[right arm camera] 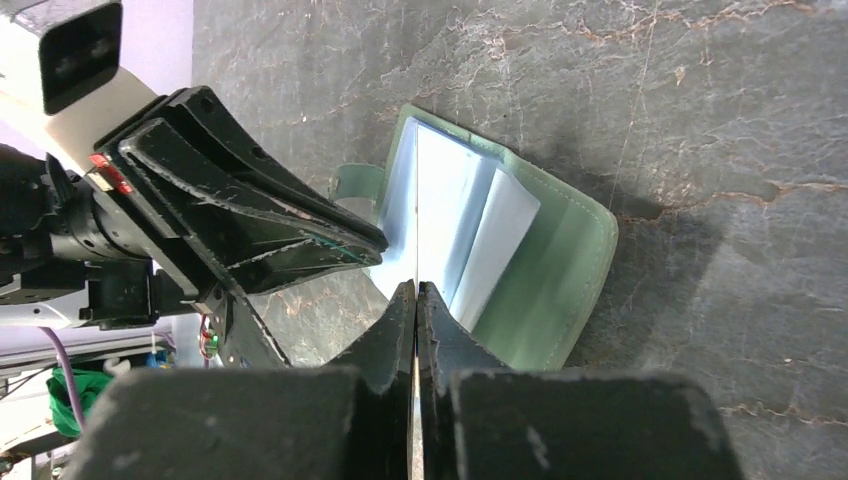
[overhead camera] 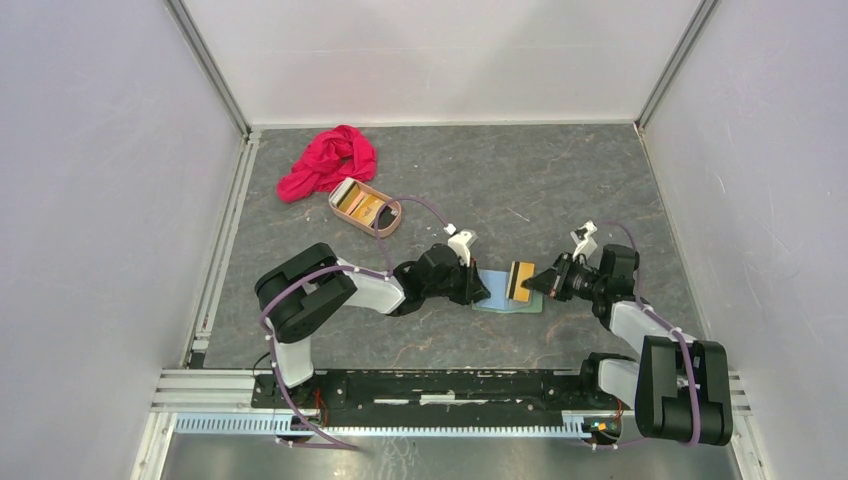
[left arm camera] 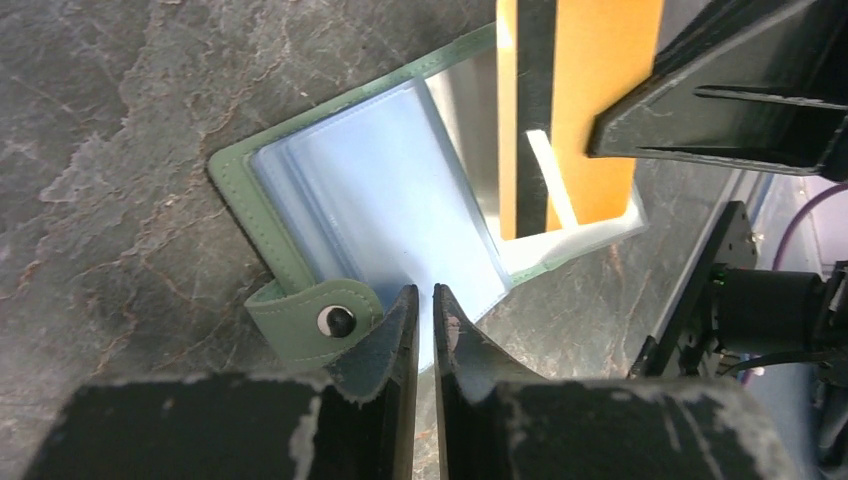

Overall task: Put the credit cards into the card holder
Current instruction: Pick up the credit card from the storage box, then insert the credit card into the card holder.

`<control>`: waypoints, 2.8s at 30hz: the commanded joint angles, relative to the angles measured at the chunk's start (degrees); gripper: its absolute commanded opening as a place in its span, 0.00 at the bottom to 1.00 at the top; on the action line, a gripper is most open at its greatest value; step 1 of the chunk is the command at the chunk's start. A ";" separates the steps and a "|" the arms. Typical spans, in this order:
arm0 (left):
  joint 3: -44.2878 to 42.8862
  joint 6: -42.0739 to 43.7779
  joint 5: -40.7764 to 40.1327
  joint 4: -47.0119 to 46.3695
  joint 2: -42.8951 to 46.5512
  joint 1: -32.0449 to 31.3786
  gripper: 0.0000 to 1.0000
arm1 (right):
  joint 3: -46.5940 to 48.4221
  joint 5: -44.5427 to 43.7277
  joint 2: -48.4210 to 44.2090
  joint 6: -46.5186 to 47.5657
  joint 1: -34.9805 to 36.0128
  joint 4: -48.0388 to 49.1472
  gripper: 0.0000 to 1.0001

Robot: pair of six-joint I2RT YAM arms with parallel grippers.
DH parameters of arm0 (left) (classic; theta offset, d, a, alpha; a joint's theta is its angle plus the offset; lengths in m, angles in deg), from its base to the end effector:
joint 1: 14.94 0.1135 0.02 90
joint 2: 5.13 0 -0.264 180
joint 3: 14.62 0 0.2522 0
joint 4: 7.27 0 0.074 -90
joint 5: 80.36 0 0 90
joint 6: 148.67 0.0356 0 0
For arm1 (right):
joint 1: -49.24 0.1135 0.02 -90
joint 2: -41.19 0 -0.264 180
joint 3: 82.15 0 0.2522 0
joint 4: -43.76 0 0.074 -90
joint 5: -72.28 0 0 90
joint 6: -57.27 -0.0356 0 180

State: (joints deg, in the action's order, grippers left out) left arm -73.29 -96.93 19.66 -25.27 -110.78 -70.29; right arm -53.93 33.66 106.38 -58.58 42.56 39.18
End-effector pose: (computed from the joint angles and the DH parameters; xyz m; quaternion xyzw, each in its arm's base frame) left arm 0.1988 -0.2986 0.1305 0.1714 0.8421 -0.4202 0.2913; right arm 0.1847 0.0064 0.1376 0.0594 0.8387 0.4514 0.2988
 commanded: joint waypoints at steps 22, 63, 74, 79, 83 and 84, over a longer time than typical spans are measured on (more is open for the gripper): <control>1.46 1.35 -7.64 1.71 -1.04 -0.81 0.10 | -4.83 -3.03 4.89 -4.93 -0.24 7.53 0.00; 2.84 -1.91 -4.37 -3.62 -3.26 -1.03 0.08 | -7.52 -3.10 10.02 -8.34 1.60 14.62 0.00; 2.43 -2.08 -3.62 -3.73 -3.50 -0.99 0.09 | -6.74 -3.03 10.96 -7.98 1.71 13.84 0.00; 2.15 -1.83 -2.88 -3.71 -3.93 -0.99 0.09 | -6.33 -2.38 10.85 -7.94 2.39 13.73 0.00; 1.60 -1.56 -2.21 -3.49 -4.30 -0.99 0.09 | -5.97 -2.57 11.39 -7.47 2.89 13.36 0.00; 1.50 -1.48 -2.16 -3.35 -4.40 -0.99 0.09 | -5.82 -2.59 11.73 -7.23 2.97 13.17 0.00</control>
State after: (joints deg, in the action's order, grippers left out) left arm -71.49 -98.02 16.54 -31.07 -113.23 -71.06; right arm -59.72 32.48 116.94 -67.63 44.79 53.04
